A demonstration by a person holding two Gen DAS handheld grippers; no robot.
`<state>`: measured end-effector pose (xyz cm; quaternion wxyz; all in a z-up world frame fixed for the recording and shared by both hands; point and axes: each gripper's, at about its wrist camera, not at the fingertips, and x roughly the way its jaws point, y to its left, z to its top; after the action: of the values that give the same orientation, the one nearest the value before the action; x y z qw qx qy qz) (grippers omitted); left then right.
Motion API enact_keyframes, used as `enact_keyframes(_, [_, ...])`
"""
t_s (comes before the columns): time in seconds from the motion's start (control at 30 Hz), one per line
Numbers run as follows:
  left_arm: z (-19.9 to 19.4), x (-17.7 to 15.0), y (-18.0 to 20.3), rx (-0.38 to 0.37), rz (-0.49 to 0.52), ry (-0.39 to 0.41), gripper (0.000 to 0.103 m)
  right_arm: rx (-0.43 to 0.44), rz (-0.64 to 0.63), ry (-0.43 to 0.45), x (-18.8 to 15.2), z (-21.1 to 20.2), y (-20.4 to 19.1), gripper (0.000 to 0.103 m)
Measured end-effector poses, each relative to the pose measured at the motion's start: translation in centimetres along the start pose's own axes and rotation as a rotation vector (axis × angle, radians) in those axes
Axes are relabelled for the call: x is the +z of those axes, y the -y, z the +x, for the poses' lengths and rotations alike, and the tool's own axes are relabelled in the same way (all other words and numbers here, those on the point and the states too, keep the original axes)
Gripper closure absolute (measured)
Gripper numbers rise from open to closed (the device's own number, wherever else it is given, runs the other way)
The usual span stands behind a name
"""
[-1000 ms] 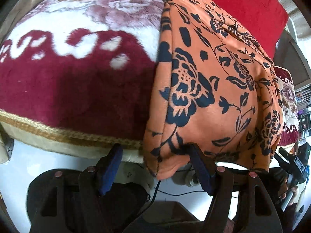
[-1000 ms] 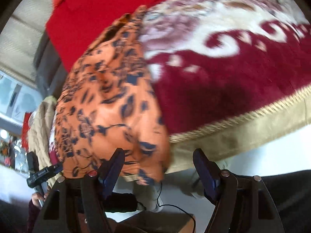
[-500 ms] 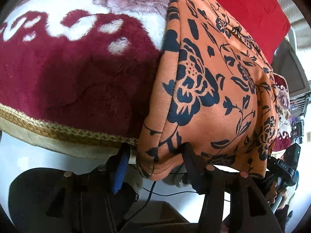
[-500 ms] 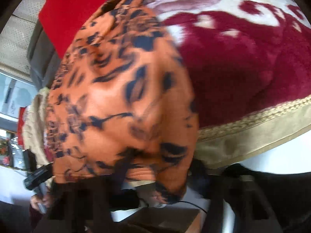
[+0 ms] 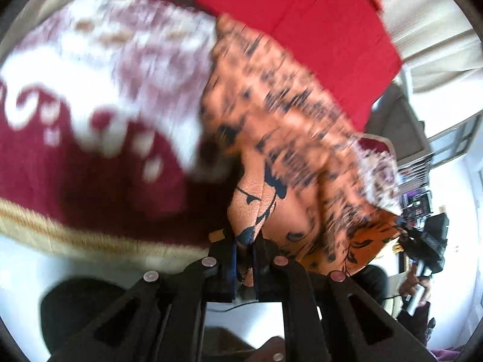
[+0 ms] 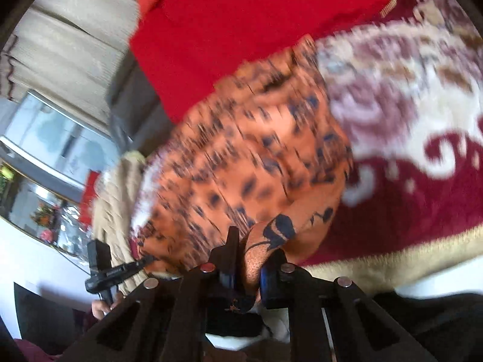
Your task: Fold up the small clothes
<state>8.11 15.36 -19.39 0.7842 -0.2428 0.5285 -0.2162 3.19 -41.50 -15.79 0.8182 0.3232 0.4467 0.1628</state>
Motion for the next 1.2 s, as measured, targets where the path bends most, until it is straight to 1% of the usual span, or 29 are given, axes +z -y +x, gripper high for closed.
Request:
enact_keyframes(0.1, [-2.1,3.8,1.1,-0.055,0.006,0.051,0.095,0.032,0.003,0.055,2.9,-0.4,-1.3,0.090])
enact_keyframes(0.13, [-2.8,5.6,1.6,-0.064,0.012,0.068,0.095,0.043,0.010,0.071,4.1,-0.4,-1.4,0.090])
enact_keyframes(0.2, [-3.5,8.4,2.5,-0.065,0.022,0.093,0.095,0.064,0.023,0.108,6.6,-0.4,-1.8,0.090])
enact_keyframes(0.23, [-3.8,10.3,2.8,-0.059,0.030,0.110,0.095,0.068,0.028,0.129,7.9,-0.4,-1.7,0.090])
enact_keyframes(0.3, [-3.7,13.2,2.9,-0.051,0.026,0.126,0.095,0.079,0.043,0.172,10.7,-0.3,-1.6,0.090])
enact_keyframes(0.4, [-1.4,18.9,2.8,-0.034,-0.010,0.137,0.095,0.087,0.075,0.235,15.7,0.7,-1.2,0.090])
enact_keyframes(0.43, [-0.4,20.4,2.8,-0.024,-0.015,0.137,0.095,0.086,0.082,0.250,16.8,0.8,-0.8,0.090])
enact_keyframes(0.47, [0.3,21.9,2.6,-0.014,-0.023,0.137,0.095,0.084,0.099,0.268,18.7,1.6,-0.4,0.090])
enact_keyframes(0.53, [3.1,25.0,1.7,-0.003,-0.059,0.127,0.095,0.079,0.134,0.293,21.4,3.0,0.6,0.090])
enact_keyframes(0.6, [6.0,27.5,0.9,0.028,-0.088,0.111,0.094,0.063,0.173,0.309,24.1,5.1,2.2,0.091])
enact_keyframes(0.67, [8.7,28.9,-0.1,0.050,-0.115,0.092,0.094,0.045,0.222,0.305,26.4,7.8,4.2,0.091])
enact_keyframes(0.73, [11.0,30.2,-1.0,0.069,-0.137,0.072,0.092,0.017,0.282,0.280,27.8,10.7,6.4,0.090])
enact_keyframes(0.8, [11.8,30.9,-1.5,0.043,-0.157,0.086,0.092,0.030,0.382,0.246,28.6,12.9,9.1,0.090])
enact_keyframes(0.87, [11.7,31.3,-2.2,-0.018,-0.184,0.120,0.088,0.069,0.486,0.199,29.1,14.5,11.7,0.090])
enact_keyframes(0.93, [11.2,31.4,-2.4,-0.061,-0.196,0.155,0.082,0.133,0.535,0.188,29.3,15.2,13.2,0.090])
enact_keyframes(0.97, [10.8,31.4,-2.3,-0.057,-0.197,0.175,0.078,0.182,0.554,0.200,29.3,15.1,13.7,0.090])
enact_keyframes(1.0, [10.2,31.3,-2.3,-0.047,-0.197,0.208,0.063,0.211,0.561,0.208,29.2,15.0,13.8,0.089])
enact_keyframes(1.03, [9.0,31.0,-2.2,-0.043,-0.193,0.272,0.045,0.236,0.559,0.212,29.2,14.8,13.7,0.085])
enact_keyframes(1.1, [7.1,30.5,-2.1,-0.035,-0.201,0.374,0.034,0.270,0.534,0.230,29.0,13.8,13.1,0.081])
enact_keyframes(1.13, [6.1,30.1,-1.8,-0.002,-0.208,0.415,0.033,0.284,0.519,0.250,28.9,13.2,12.7,0.076])
enact_keyframes(1.17, [5.8,29.8,-1.4,0.023,-0.198,0.411,0.033,0.294,0.499,0.277,28.6,12.1,12.0,0.055])
enact_keyframes(1.2, [5.8,29.5,-0.4,0.063,-0.156,0.372,0.033,0.293,0.481,0.295,28.3,11.3,11.4,0.032])
